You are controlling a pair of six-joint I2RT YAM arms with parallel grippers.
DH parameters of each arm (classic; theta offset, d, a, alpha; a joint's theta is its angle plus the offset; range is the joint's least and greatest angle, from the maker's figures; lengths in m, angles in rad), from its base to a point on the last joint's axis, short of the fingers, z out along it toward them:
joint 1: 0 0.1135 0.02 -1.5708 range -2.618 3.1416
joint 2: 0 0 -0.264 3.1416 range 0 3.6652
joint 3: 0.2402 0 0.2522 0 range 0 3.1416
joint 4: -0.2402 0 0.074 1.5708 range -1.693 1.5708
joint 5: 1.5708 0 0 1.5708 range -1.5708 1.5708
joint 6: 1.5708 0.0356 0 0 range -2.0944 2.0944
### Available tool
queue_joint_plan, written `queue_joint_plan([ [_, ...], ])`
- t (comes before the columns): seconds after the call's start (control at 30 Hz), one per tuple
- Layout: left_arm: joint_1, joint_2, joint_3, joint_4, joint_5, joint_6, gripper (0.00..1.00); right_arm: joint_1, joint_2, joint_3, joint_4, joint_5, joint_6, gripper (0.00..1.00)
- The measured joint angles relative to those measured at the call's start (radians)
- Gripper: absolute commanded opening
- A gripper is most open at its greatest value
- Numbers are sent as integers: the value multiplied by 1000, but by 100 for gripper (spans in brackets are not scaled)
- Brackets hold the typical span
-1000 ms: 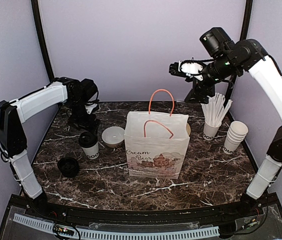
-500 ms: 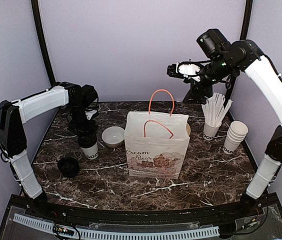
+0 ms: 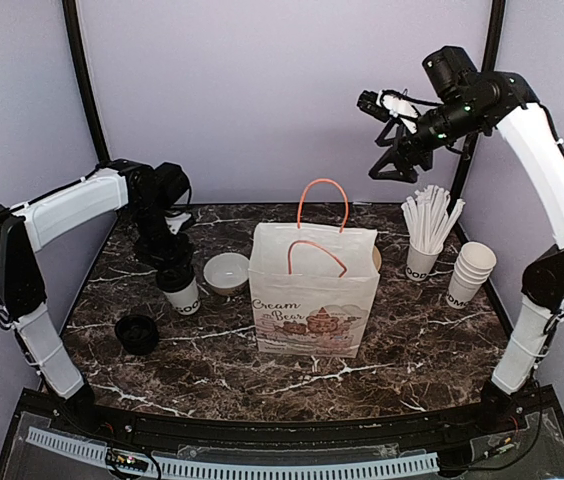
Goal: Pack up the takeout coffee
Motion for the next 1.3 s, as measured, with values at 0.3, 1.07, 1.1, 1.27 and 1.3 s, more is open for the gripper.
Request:
queue_joint_plan([
  [0.3, 0, -195, 95, -27, 33, -40, 60, 5, 13, -76, -39, -347, -19, 91],
  [1.07, -433, -189, 572, 70, 228, 19, 54, 114, -171, -439, 221, -299, 144, 0],
  [1.1, -465, -177, 572, 69, 220, 28, 53, 116, -190, -450, 229, -306, 148, 0],
  [1.27, -607, -127, 557, 56, 119, 76, 53, 148, -269, -497, 254, -338, 156, 0],
  [1.3, -632, -121, 546, 54, 96, 86, 52, 156, -280, -509, 258, -343, 156, 0],
])
